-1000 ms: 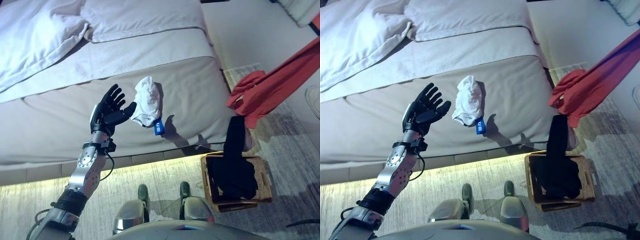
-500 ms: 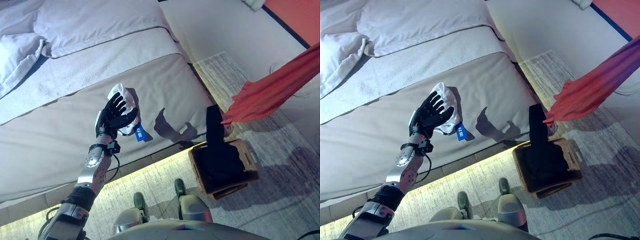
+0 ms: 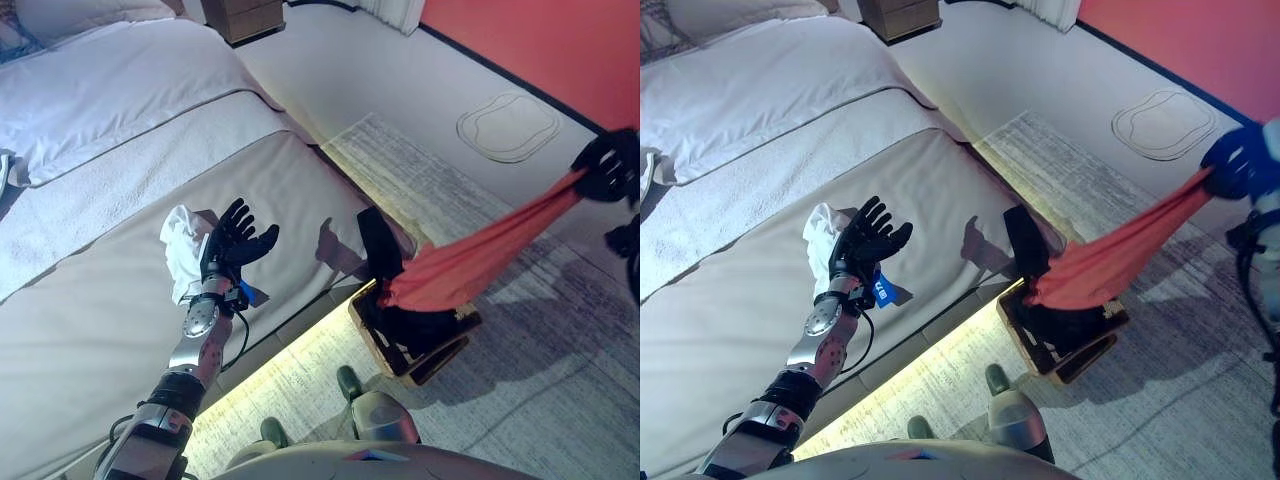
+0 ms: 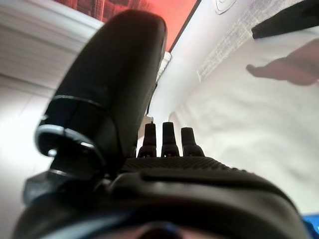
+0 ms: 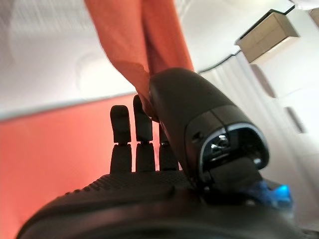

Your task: Pick up the clothes from the bed and place them into the basket

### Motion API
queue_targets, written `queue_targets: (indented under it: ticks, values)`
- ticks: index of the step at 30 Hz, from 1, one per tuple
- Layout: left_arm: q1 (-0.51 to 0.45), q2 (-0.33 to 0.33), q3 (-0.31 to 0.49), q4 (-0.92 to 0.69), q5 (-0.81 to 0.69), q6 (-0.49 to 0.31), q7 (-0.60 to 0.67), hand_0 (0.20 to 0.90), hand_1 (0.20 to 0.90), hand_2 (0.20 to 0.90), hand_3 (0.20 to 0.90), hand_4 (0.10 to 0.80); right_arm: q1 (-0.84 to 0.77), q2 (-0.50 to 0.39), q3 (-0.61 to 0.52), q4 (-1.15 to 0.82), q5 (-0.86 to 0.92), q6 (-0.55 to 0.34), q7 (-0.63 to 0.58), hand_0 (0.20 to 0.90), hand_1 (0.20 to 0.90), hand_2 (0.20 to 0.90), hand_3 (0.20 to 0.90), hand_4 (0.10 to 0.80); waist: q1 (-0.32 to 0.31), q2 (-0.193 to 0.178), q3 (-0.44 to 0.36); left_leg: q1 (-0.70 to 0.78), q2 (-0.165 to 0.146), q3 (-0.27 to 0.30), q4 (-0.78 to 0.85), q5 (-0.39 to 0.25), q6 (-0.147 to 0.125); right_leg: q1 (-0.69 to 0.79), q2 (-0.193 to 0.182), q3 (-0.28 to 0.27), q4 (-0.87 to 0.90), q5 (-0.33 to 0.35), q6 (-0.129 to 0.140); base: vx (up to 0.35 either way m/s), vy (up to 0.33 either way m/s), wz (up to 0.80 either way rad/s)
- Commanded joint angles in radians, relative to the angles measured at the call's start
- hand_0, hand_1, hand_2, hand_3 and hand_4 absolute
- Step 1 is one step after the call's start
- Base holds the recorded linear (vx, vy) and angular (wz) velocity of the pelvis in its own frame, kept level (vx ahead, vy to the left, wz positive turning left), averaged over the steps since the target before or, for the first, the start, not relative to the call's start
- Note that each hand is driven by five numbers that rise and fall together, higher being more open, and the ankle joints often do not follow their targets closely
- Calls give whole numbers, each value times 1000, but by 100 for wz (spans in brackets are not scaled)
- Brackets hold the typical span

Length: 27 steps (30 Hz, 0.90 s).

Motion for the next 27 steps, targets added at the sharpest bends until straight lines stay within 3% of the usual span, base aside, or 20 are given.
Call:
queue_targets:
  ticks: [1,11,12,13,27]
  values:
    - [-43,10,6,-2,52,-80,11,900,900,900,900,800,-55,-44,-7,48,-19,-83,-49,300,300,300,200,100,28,-14,-139,-50,37,-48,86,-120,-8,-40,-21,-5,109,-55,27,-50,-17,-7]
    - [-63,-5,-26,-18,63,-75,26,900,900,900,900,800,-74,100,120,248,19,-112,-89,300,300,300,200,100,58,2,-112,-52,32,-62,68,-111,-7,-45,-31,-30,96,-42,30,-37,-25,-1]
    - [-65,-5,-30,-17,61,-77,26,900,900,900,900,800,-81,111,133,267,19,-114,-101,785,785,785,765,665,61,4,-110,-52,32,-64,67,-110,-7,-44,-32,-32,94,-41,29,-3,-42,2]
    - [-62,-1,-32,-19,60,-76,19,900,900,900,900,800,-95,127,151,294,13,-108,-130,900,900,900,900,800,70,6,-107,-52,32,-69,63,-109,-7,-44,-34,-38,89,-39,29,-1,-43,3]
    - [-41,10,-38,-24,46,-79,-7,900,900,900,900,800,-95,140,145,259,14,-77,-200,900,900,900,900,800,99,11,-87,-69,31,-110,47,-92,-9,-45,-39,-60,88,-46,25,-3,-15,8]
